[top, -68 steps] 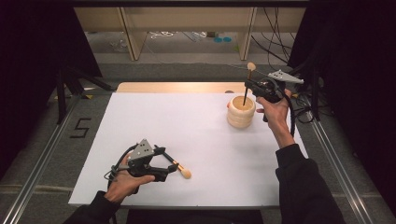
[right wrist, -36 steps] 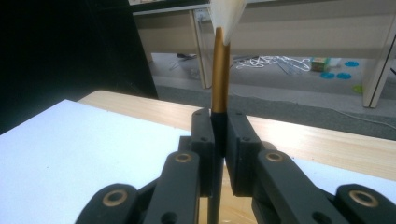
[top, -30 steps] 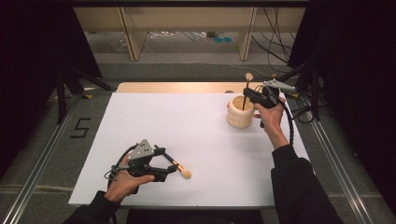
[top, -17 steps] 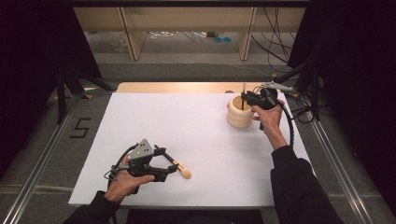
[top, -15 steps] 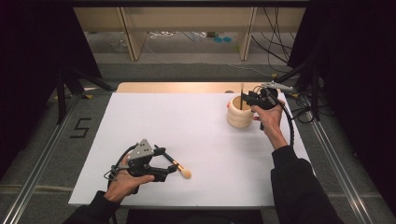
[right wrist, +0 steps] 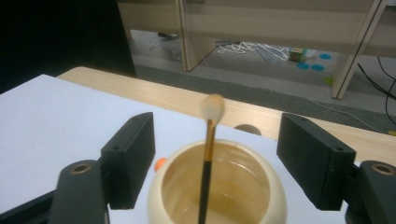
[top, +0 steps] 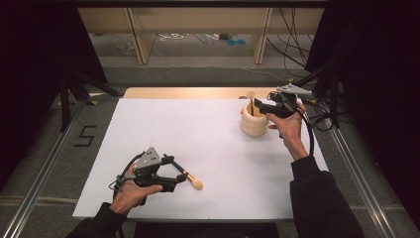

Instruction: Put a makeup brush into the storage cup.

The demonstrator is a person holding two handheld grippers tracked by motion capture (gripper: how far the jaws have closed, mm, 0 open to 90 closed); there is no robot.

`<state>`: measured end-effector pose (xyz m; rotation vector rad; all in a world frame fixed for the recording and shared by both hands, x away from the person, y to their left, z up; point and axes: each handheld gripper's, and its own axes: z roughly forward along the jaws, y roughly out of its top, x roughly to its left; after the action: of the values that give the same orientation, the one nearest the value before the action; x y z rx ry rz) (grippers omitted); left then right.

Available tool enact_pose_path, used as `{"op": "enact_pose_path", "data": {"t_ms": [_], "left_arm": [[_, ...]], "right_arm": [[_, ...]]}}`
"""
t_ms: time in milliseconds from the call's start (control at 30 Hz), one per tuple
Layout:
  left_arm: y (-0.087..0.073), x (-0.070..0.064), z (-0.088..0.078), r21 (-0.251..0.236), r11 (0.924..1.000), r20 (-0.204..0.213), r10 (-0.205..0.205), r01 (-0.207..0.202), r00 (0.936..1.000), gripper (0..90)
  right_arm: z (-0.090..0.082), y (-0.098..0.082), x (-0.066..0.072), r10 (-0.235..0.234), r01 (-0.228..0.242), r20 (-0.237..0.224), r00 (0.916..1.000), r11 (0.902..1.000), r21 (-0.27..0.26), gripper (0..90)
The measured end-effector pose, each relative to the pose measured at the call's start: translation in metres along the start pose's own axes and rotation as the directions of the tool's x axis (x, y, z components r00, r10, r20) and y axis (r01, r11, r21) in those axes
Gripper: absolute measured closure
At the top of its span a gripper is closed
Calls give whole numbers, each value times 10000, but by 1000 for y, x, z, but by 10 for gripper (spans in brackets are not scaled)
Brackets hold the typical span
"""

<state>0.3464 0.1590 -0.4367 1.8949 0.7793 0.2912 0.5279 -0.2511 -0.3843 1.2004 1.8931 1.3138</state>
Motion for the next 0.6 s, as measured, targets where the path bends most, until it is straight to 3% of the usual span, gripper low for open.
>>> {"op": "enact_pose_path", "data": {"t_ms": [200,333,400,600], "left_arm": [[-1,2,-1,-21,10000,-118,-25,25,9999,210],[0,4,-2,-94,10000,-183,-32,30,9998,210],[0,4,-3,-124,9999,-134,-35,33,9999,209],[0,5,-4,-148,9999,-221,-40,37,9997,208]], "right_arm": [[-6,2,14,-444,444,-131,9989,9990,25,223],[-12,1,24,-306,305,-346,9989,9995,-36,207],[-13,-1,27,-507,503,-375,9980,9987,-102,198],[-24,-7,38,-504,500,-647,9966,9987,-85,192]]}}
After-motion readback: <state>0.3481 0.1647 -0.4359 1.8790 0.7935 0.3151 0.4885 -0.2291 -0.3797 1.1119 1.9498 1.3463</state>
